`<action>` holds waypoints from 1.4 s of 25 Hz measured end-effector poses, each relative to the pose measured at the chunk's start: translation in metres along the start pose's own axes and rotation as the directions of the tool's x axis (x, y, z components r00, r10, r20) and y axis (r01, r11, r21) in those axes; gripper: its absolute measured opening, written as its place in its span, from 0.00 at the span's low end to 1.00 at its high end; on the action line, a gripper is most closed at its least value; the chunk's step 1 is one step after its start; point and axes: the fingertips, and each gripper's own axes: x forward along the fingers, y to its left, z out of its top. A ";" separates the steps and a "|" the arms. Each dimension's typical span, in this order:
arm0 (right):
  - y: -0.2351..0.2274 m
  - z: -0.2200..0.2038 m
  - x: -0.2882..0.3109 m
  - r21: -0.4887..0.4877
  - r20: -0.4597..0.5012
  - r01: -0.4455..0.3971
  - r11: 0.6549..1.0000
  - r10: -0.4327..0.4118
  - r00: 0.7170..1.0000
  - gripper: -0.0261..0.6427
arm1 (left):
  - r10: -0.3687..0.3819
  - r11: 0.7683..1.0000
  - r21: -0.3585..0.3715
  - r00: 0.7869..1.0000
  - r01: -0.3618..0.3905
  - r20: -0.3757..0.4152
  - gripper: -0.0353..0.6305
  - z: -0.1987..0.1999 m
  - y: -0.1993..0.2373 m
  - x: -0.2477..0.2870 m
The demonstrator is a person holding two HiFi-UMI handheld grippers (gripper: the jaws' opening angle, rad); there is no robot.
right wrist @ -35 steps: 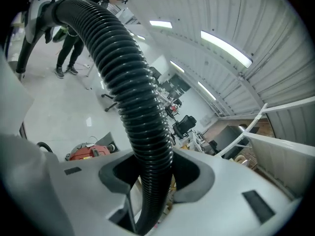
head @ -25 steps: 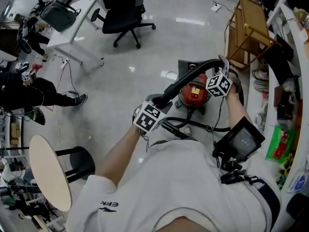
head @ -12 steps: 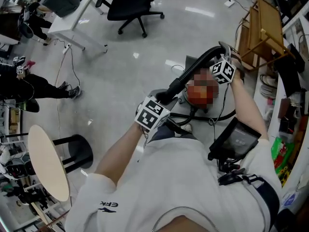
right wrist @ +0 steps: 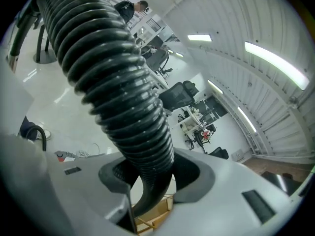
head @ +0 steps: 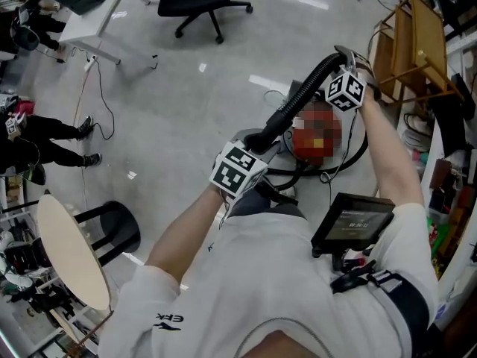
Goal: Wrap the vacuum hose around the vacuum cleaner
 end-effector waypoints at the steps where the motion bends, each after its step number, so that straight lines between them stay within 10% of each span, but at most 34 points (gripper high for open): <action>1: 0.001 0.005 0.009 -0.004 -0.001 -0.008 1.000 0.008 1.000 0.30 | 0.001 1.000 -0.010 1.000 -0.001 0.005 0.25 0.001 0.008 0.001; 35: 0.134 0.179 0.264 0.037 0.033 -0.166 0.985 0.165 0.986 0.30 | 0.078 0.934 -0.350 0.997 -0.074 -0.003 0.25 -0.070 0.239 -0.004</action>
